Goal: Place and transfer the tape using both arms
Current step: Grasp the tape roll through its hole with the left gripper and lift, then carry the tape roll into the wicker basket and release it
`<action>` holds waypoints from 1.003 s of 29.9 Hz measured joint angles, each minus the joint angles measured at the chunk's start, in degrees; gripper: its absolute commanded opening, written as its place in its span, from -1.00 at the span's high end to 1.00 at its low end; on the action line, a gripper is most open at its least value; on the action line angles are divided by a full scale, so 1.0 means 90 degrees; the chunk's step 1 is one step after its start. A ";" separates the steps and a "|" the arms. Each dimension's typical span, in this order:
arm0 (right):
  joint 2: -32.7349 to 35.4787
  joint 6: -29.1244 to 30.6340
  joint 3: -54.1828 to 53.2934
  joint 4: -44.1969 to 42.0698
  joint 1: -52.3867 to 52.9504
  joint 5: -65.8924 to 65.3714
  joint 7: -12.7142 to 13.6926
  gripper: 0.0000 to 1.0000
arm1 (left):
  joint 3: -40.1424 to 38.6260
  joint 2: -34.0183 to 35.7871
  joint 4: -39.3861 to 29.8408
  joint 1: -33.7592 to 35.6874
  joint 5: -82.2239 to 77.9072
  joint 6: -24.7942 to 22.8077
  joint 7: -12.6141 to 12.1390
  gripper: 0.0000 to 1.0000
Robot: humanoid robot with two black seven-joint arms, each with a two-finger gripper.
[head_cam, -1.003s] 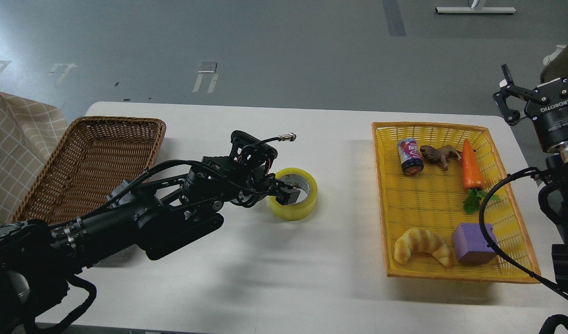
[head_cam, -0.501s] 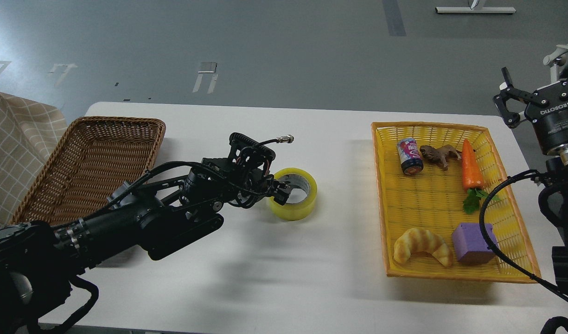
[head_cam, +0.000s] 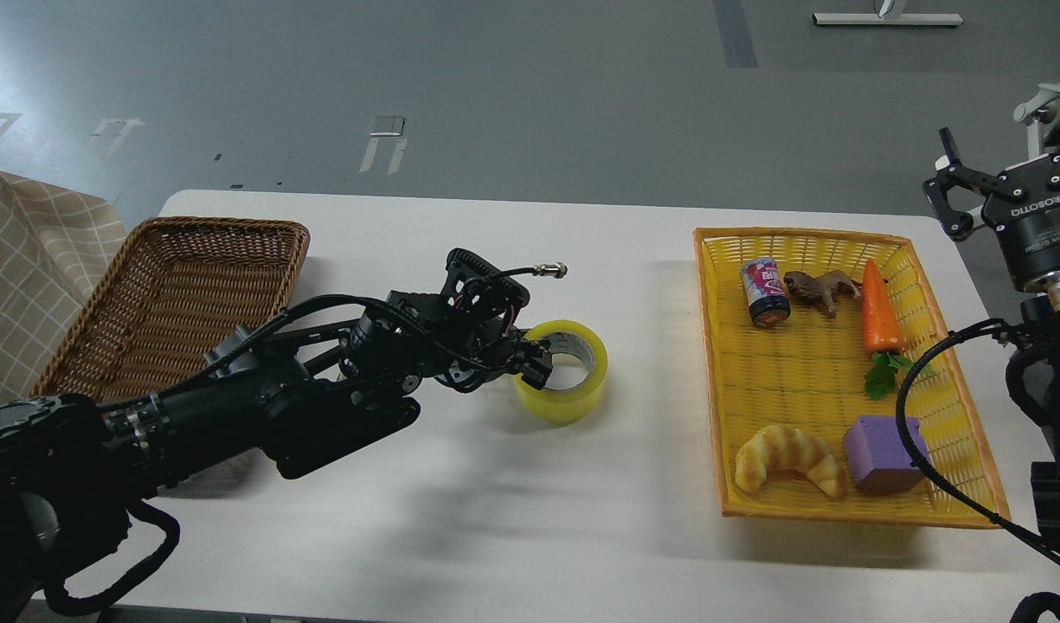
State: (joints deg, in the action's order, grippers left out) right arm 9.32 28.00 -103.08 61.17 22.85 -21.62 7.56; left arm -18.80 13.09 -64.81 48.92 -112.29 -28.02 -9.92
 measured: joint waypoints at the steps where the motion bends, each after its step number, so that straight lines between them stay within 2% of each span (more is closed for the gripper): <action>1: 0.0000 0.0000 0.0000 0.0000 0.0000 0.0000 0.0000 -0.99 | -0.0002 0.0032 -0.0026 0.0076 0.0000 0.0000 0.0002 1.00; 11: -0.0020 0.0000 -0.0011 0.0022 0.0000 0.0000 -0.0002 -0.99 | -0.0054 0.0831 -0.0376 0.0781 0.0188 0.0003 0.0057 1.00; 19: -0.0039 0.0000 -0.0009 0.0028 0.0000 0.0028 -0.0008 -0.99 | -0.0053 0.2006 -0.0682 0.0904 0.0467 0.0003 0.0112 1.00; 27: -0.0054 0.0000 -0.0008 0.0012 -0.0010 0.0031 -0.0070 -0.99 | -0.0060 0.3277 -0.0768 0.1105 0.0834 0.0003 0.0449 1.00; 30: -0.0058 0.0000 -0.0002 0.0010 -0.0010 0.0035 -0.0097 -0.99 | -0.0066 0.3675 -0.0767 0.1151 0.1076 0.0003 0.0497 1.00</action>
State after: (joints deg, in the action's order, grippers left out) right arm 8.79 28.00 -103.10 61.26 22.76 -21.31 6.70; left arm -19.40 46.16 -71.72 59.27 -102.61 -27.99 -5.44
